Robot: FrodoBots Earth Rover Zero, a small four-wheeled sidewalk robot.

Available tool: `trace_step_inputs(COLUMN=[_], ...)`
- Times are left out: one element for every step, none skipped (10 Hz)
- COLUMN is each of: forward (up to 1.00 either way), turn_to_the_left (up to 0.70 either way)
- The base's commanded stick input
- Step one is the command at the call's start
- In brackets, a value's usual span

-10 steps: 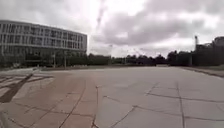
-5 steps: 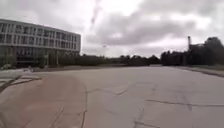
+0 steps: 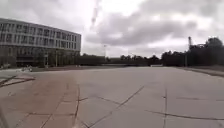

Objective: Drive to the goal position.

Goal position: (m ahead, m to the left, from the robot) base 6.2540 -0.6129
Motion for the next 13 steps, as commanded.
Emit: trace_step_inputs(forward=[1.0,1.0,1.0,1.0,1.0,1.0,1.0,1.0,1.0,1.0,1.0,1.0,1.0], turn_to_the_left=[0.0,0.0,0.0,0.0,0.0,0.0,0.0,0.0,0.0,0.0,-0.09,-0.04,-0.01])
